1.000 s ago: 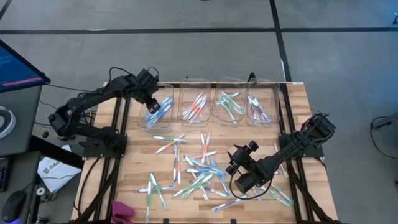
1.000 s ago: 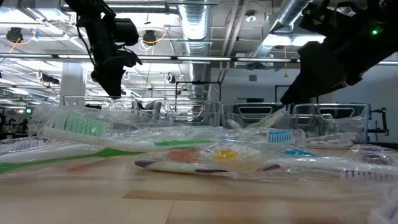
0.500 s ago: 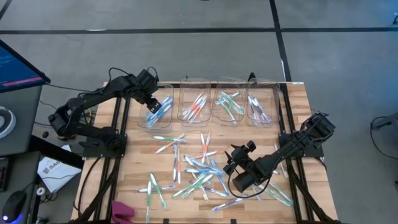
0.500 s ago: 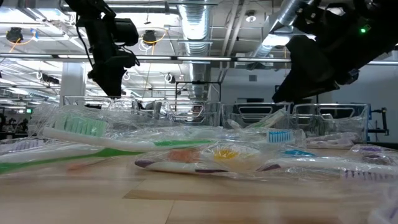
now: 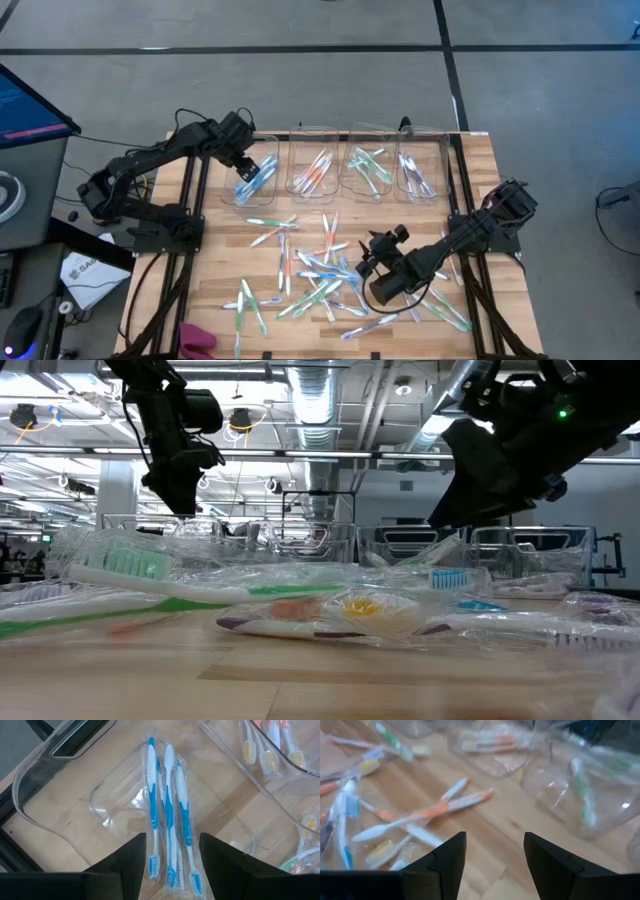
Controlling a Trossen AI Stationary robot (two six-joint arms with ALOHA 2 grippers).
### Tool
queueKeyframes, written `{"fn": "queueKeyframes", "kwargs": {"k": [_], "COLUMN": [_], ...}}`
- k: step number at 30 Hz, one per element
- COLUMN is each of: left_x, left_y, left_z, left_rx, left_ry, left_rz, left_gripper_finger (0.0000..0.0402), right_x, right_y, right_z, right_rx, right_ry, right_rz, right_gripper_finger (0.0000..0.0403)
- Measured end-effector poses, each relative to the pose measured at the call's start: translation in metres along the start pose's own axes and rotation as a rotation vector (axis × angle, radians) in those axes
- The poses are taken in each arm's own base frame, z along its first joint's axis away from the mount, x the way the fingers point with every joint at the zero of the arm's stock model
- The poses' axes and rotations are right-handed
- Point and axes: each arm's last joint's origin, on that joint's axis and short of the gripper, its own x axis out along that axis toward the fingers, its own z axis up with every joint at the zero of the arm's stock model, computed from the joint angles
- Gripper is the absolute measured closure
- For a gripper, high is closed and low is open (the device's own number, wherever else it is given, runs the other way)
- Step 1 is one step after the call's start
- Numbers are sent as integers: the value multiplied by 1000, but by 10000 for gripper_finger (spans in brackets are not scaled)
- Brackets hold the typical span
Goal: Pick & Place Toothbrushes
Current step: Put the orange toothbrush into the middle left transparent bin
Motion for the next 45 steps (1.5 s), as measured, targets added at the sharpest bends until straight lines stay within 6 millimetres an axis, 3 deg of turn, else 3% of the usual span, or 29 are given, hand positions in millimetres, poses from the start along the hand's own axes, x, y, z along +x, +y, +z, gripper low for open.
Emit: {"fn": "queueKeyframes", "kwargs": {"k": [23, 34, 45], "left_x": [0, 0, 0], "left_y": [0, 0, 0], "left_z": [1, 2, 2], "left_rx": [-4, -4, -48], "left_ry": [-13, -19, -22], "left_rz": [0, -1, -1], "left_gripper_finger": [222, 222, 222], "right_x": [0, 15, 22], "right_y": [2, -1, -4], "right_z": [-4, 5, 8], "right_rx": [5, 63, -2], "right_ry": [128, 136, 189], "right_rz": [51, 20, 18], "right_gripper_finger": [206, 207, 205]}}
